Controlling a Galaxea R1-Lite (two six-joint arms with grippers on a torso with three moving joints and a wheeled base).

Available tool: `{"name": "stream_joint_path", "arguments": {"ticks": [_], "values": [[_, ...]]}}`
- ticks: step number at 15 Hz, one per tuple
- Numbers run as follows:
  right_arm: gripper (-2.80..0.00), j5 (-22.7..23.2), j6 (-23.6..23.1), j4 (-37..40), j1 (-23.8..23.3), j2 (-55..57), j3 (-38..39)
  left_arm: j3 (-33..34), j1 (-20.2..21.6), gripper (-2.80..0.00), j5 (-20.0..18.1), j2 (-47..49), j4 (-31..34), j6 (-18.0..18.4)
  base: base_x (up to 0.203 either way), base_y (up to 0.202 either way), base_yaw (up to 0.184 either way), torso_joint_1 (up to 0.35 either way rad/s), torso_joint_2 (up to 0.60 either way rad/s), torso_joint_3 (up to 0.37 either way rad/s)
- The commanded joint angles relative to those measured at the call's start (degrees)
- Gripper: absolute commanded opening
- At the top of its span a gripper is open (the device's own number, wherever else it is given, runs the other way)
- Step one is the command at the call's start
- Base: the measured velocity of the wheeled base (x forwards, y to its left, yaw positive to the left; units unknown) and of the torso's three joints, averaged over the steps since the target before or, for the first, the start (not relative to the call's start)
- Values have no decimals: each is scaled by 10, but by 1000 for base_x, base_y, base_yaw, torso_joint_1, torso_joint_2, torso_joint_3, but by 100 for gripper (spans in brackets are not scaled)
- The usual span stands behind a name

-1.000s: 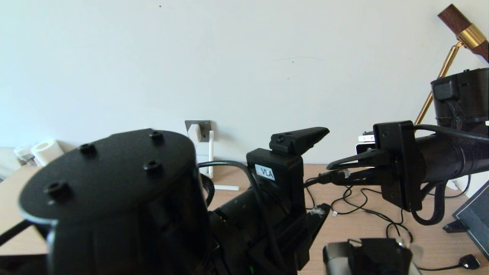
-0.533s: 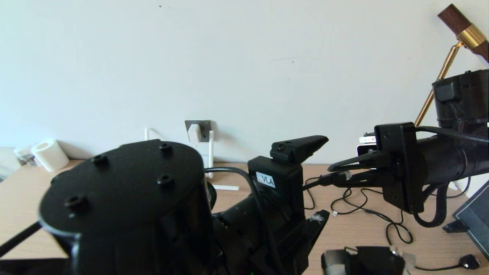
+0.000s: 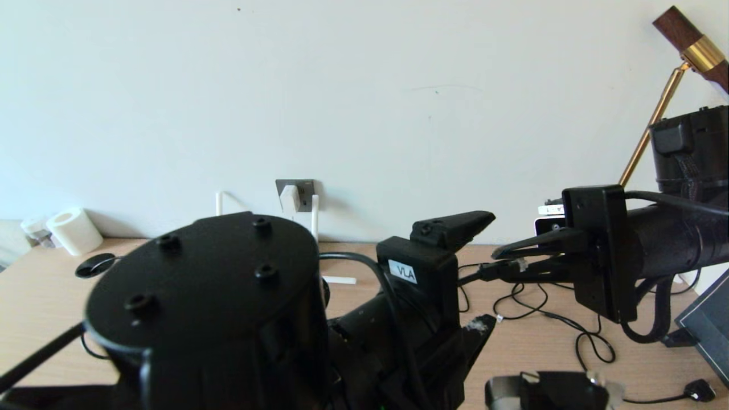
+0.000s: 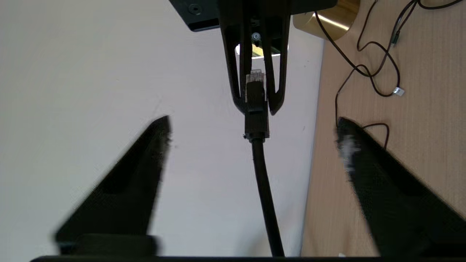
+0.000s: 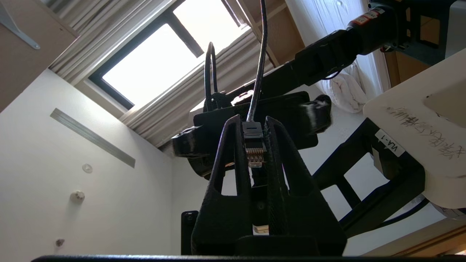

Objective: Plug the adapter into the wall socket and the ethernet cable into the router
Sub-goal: Align cable and router interface

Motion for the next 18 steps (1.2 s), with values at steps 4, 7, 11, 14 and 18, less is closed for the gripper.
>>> {"name": "stream_joint_path", "arguments": {"ticks": [4,7,11,14,18], "values": [[-280,4,5,0,0,0,1,-1,0,-280,0,0,-3,3,0,0,0,0,0,0],[-280,4,5,0,0,0,2,-1,0,-280,0,2,-3,3,0,0,0,0,0,0],[-280,4,5,0,1,0,3,-3,0,-280,0,6,-3,3,0,0,0,0,0,0],[-280,4,0,0,1,0,5,-5,0,-280,0,9,-3,4,0,0,0,0,0,0],[-280,3,-26,0,0,-7,14,-5,0,-280,0,9,-4,4,0,0,0,0,0,0]]}}
